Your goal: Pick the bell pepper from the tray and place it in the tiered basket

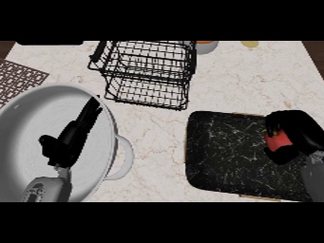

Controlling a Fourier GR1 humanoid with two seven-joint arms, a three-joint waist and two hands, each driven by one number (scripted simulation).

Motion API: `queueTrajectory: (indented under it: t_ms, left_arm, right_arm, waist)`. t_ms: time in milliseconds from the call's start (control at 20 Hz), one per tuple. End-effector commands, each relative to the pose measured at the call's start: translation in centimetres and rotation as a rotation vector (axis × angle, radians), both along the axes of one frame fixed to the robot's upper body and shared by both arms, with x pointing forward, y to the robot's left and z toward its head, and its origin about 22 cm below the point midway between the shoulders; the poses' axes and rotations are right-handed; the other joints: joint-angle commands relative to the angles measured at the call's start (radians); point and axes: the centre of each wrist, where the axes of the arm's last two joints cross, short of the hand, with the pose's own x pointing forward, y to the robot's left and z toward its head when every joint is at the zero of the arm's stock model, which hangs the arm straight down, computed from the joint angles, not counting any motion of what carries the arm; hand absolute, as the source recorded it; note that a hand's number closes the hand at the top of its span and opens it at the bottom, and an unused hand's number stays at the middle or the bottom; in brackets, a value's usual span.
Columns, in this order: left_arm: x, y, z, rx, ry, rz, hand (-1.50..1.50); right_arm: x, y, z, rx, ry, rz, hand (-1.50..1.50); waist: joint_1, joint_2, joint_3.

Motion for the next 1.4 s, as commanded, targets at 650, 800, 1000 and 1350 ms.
queueTrajectory:
  t_ms: [650,800,1000,1350]
  left_arm:
    - [-0.5,-1.8,-0.7,0.007,0.009,-0.001,0.0]
    - [-0.6,-2.5,0.4,-0.006,-0.001,-0.004,0.0]
    - [-0.7,1.2,-1.5,-0.007,0.011,-0.015,0.0]
    - [-0.4,-2.6,-0.8,-0.006,0.005,-0.025,0.0]
  right_arm:
    - [0.6,6.4,16.2,0.464,-0.343,-0.161,1.5]
    - [1.7,11.0,20.1,0.466,-0.33,-0.188,1.5]
    - [4.1,13.0,22.9,0.513,-0.314,-0.185,1.5]
    - [8.5,19.8,27.4,0.527,-0.276,-0.182,1.5]
  waist:
    - [-0.004,-0.003,-0.002]
    - [0.012,-0.004,-0.003]
    - [0.013,0.002,-0.002]
    - [0.025,0.006,-0.003]
